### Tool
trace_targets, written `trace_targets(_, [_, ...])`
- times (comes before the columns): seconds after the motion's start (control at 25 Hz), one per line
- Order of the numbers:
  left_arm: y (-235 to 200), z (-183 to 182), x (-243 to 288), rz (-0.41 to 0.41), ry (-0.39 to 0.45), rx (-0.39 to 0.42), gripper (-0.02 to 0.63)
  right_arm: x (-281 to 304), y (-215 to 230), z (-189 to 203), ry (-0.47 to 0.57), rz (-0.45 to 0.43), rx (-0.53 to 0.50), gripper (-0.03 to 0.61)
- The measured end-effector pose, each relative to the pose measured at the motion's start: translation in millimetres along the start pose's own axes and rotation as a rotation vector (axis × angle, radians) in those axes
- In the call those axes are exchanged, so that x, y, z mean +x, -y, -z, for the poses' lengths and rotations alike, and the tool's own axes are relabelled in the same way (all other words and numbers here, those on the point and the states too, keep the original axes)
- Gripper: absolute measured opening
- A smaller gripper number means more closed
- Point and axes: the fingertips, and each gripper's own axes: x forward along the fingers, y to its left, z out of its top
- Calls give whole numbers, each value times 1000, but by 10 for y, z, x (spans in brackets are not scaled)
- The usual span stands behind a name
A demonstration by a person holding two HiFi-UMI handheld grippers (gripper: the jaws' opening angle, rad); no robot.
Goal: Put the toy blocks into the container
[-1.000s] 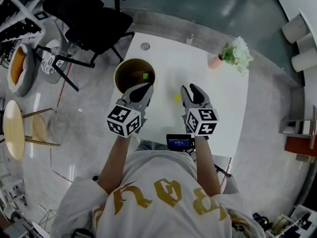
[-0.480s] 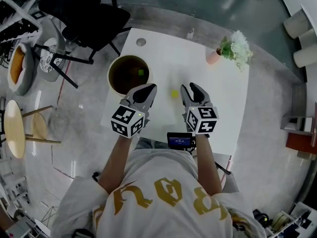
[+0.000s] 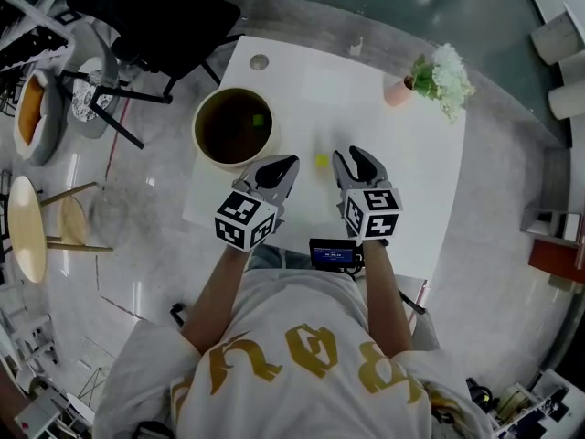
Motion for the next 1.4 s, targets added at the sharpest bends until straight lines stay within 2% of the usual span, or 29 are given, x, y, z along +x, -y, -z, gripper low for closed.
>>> trace_targets(0.36, [-19, 372, 91, -10, -66, -49, 0, 34, 44, 243, -52, -12, -7, 172])
trace_targets(1.08, [-428, 1012, 226, -71, -180, -141, 2, 426, -32, 701, -185, -70, -37, 195])
trace_targets(1.2, [-489, 1089, 245, -75, -196, -151, 2, 517, -33, 761, -209, -78, -69, 207])
trace_targets(1.4, [-499, 1185, 260, -71, -213, -167, 2, 633, -73, 956, -279, -83, -196, 223])
